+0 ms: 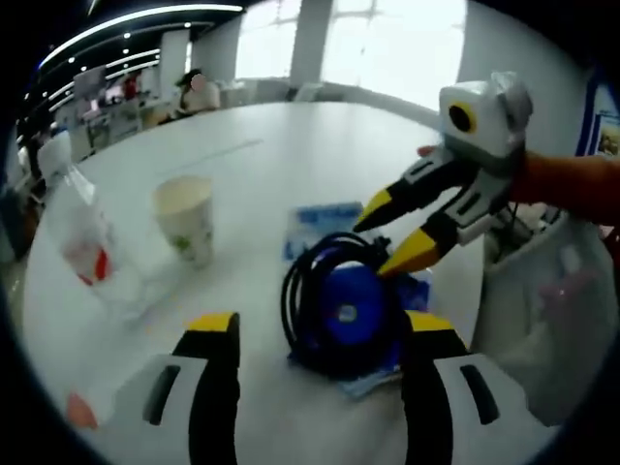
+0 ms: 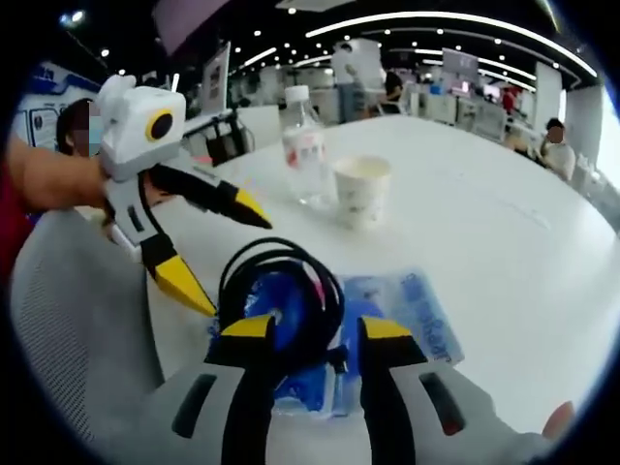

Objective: Arrange the tabletop items into an orderly group along one side of the table until the central work area is clear of visible clutter.

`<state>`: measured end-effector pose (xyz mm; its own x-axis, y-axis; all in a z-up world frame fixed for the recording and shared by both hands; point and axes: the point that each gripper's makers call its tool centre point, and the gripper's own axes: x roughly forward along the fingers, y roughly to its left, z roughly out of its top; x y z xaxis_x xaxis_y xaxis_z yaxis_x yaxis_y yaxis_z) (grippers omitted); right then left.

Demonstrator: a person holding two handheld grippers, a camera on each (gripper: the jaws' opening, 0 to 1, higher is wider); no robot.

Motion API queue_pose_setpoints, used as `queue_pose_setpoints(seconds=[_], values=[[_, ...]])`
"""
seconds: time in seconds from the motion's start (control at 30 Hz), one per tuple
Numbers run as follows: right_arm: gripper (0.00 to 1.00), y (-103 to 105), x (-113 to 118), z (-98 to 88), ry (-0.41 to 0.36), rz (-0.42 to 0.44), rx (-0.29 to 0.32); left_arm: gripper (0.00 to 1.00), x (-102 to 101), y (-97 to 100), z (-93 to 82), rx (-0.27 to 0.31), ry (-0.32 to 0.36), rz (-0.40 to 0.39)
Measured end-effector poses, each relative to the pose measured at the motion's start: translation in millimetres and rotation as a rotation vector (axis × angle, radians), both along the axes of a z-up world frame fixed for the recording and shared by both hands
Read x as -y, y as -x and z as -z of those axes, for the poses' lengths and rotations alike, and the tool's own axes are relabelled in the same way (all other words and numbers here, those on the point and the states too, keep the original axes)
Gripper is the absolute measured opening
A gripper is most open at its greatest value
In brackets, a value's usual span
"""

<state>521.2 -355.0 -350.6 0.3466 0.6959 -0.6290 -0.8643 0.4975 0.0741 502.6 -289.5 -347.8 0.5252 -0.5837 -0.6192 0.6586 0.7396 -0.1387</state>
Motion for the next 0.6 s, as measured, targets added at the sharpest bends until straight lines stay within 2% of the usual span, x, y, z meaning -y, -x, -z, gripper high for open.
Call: queue_pose_setpoints(seconds=[0.37, 0.6], values=[[0.28, -1, -2, 10.0, 0.012, 0.003, -0.037, 0.53, 2, -5.6, 15.6, -0.035, -0.022, -0.011], [0.27, -2, -4, 12.0, 0.011, 0.003, -0.041, 0.45, 1, -8.1, 23.7, -0.028, -0.075, -0.011]])
